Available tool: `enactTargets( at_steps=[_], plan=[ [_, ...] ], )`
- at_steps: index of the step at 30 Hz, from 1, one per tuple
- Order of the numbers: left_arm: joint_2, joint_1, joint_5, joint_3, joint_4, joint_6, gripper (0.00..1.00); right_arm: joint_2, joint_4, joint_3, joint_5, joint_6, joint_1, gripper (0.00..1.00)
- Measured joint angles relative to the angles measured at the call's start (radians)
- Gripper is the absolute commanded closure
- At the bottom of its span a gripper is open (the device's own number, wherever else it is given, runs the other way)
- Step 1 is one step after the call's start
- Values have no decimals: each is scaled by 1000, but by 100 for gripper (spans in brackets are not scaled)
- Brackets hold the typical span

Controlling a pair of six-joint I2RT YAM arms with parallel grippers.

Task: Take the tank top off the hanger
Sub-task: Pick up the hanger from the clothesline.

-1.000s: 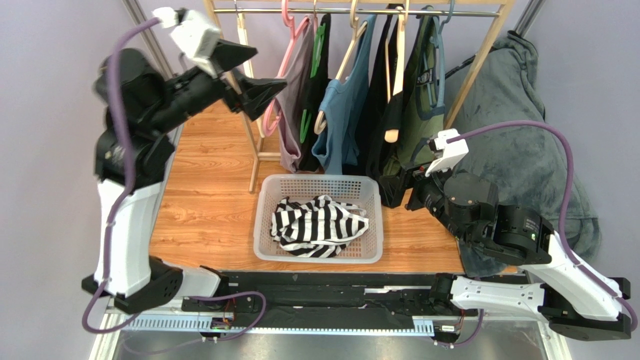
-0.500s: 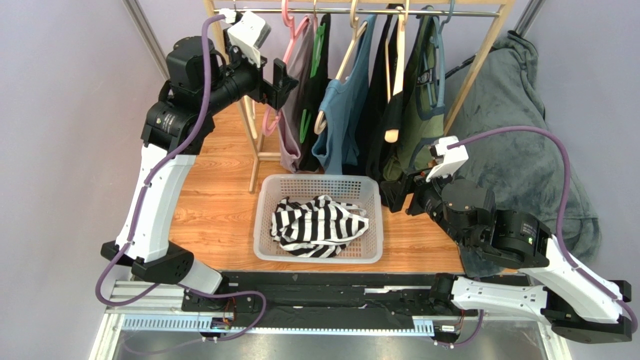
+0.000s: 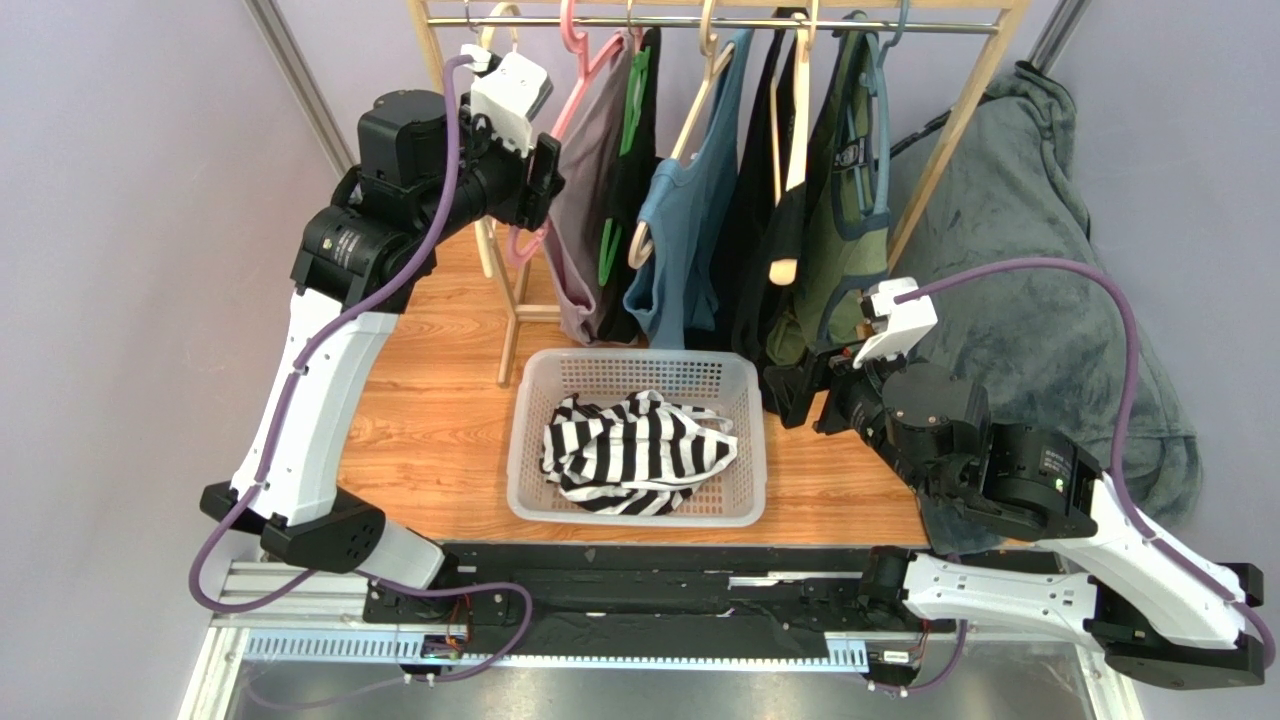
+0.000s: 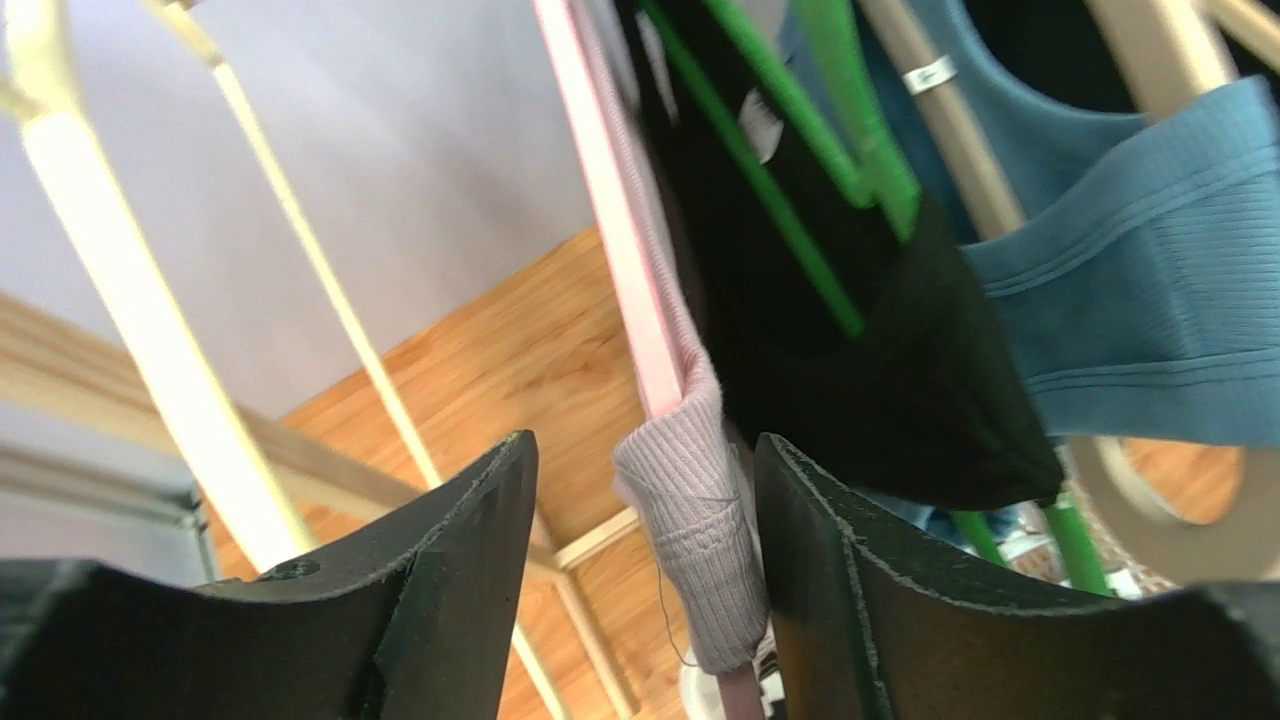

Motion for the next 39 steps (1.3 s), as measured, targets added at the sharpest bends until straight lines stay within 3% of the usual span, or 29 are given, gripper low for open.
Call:
enactTargets(
  at_steps=[7,15,24,26,30,34,39],
  plan=[
    [-1,0,-51,2,-47,13,37,-11,0,-4,-1,1,0,31],
    [37,0,24,121,-87,-18,29,-41,-1,-10,-4,11,0,32],
    [95,0,88,167,-103,-54,30,-56,-23,-12,-2,16,0,32],
    [98,0,91,154,-109,-56,35,-58,-27,-12,0,16,0,32],
    [98,0,92,137,-117,-62,70,-57,-30,-12,4,13,0,37],
    [98,2,72,137,-116,-72,98,-53,-30,-12,4,10,0,43],
    [106,1,56,164,-128,-78,100,-46,-30,-12,3,7,0,52]
  ],
)
